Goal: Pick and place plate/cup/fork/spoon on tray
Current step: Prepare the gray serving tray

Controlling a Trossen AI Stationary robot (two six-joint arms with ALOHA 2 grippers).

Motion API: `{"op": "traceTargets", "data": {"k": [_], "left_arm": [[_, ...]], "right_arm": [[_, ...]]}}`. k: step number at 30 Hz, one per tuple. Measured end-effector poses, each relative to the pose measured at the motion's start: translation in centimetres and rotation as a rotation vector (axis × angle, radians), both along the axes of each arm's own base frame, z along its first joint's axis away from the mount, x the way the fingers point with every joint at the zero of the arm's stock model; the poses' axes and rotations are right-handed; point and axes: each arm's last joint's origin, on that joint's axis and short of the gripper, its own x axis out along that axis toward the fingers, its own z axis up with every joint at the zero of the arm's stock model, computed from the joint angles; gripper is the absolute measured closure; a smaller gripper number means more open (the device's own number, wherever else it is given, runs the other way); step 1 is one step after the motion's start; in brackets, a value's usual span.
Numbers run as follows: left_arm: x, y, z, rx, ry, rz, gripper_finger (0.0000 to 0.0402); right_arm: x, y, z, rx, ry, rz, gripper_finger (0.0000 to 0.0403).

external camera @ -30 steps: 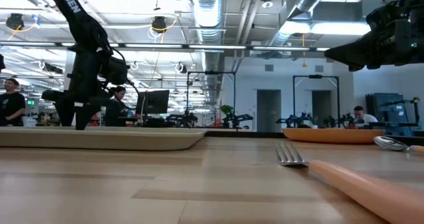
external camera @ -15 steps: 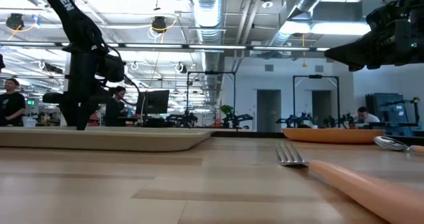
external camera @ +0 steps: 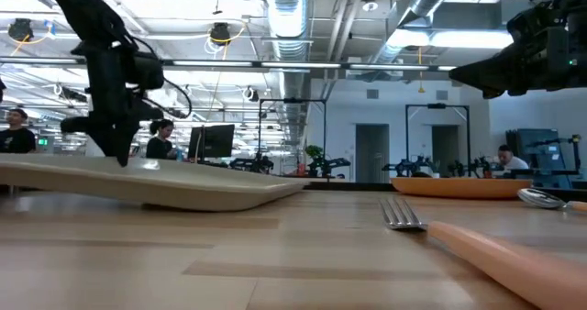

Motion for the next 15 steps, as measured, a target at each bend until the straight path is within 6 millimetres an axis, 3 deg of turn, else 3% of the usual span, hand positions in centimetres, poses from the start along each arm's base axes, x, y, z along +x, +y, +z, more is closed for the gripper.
{"op": "traceTargets", "data": {"k": [4,15], "left_arm": [[-0.1,-0.3,1.5,0.075,-0.075,0.014,0.0365],[0.5,0.6,8.6,0.334,-0.186,-0.024,0.0377]], "right_arm": [[0.0,0.0,0.0,0.000,0.000,0.000,0.0356],[0.0,0.0,0.0,0.000,0.000,0.000,0.0356]]}}
